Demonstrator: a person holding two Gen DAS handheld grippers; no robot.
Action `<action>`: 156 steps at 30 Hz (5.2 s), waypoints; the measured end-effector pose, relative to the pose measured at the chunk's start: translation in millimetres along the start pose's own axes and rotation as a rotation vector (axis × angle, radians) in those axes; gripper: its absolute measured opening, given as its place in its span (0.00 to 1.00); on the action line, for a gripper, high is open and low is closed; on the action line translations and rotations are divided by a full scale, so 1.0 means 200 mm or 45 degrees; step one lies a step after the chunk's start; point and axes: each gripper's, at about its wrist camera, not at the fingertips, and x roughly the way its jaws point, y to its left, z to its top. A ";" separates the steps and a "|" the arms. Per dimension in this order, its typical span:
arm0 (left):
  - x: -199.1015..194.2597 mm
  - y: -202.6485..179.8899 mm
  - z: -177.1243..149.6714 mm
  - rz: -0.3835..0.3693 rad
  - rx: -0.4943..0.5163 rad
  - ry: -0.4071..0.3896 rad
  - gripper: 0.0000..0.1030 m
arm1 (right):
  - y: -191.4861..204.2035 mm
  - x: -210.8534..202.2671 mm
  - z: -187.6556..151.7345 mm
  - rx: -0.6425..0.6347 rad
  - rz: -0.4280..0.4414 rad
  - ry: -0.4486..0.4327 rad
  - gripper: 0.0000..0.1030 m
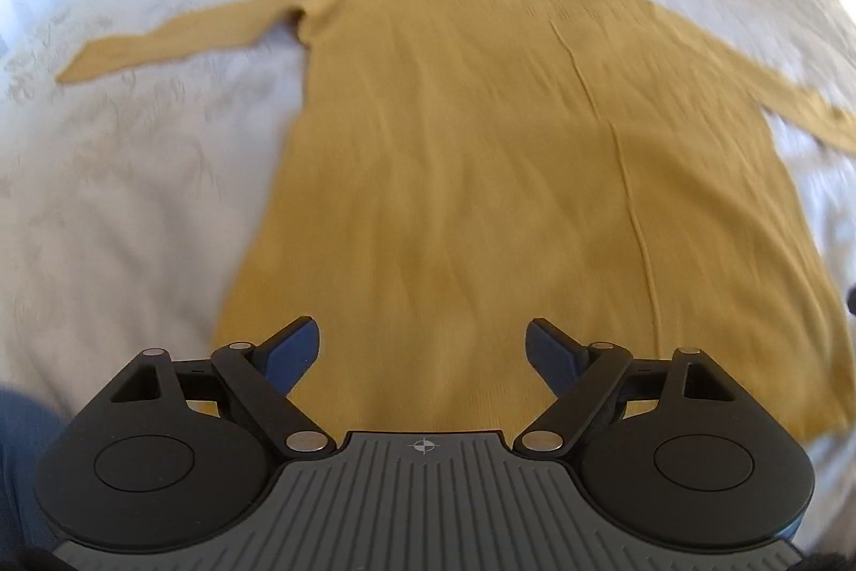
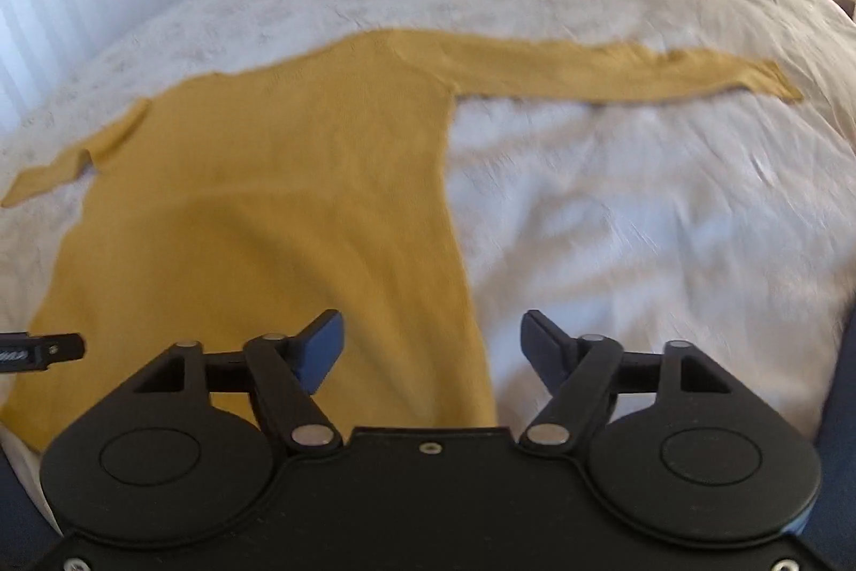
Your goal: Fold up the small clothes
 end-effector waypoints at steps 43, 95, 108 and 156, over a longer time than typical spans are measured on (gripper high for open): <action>0.15 0.50 0.36 -0.105 -0.234 -0.420 0.90 | 0.45 0.33 0.10 -0.353 0.104 -0.299 0.99; 0.02 0.88 1.21 -0.255 -0.516 -0.688 0.06 | 0.72 0.87 0.21 -0.243 0.193 -0.247 1.00; 0.07 -0.23 1.35 -0.618 -0.290 -0.620 0.07 | 0.48 0.54 0.27 -0.205 0.228 -0.304 0.99; 0.78 0.59 0.72 -0.182 -0.136 -0.342 0.53 | 0.26 1.13 0.87 0.250 0.004 -0.141 0.45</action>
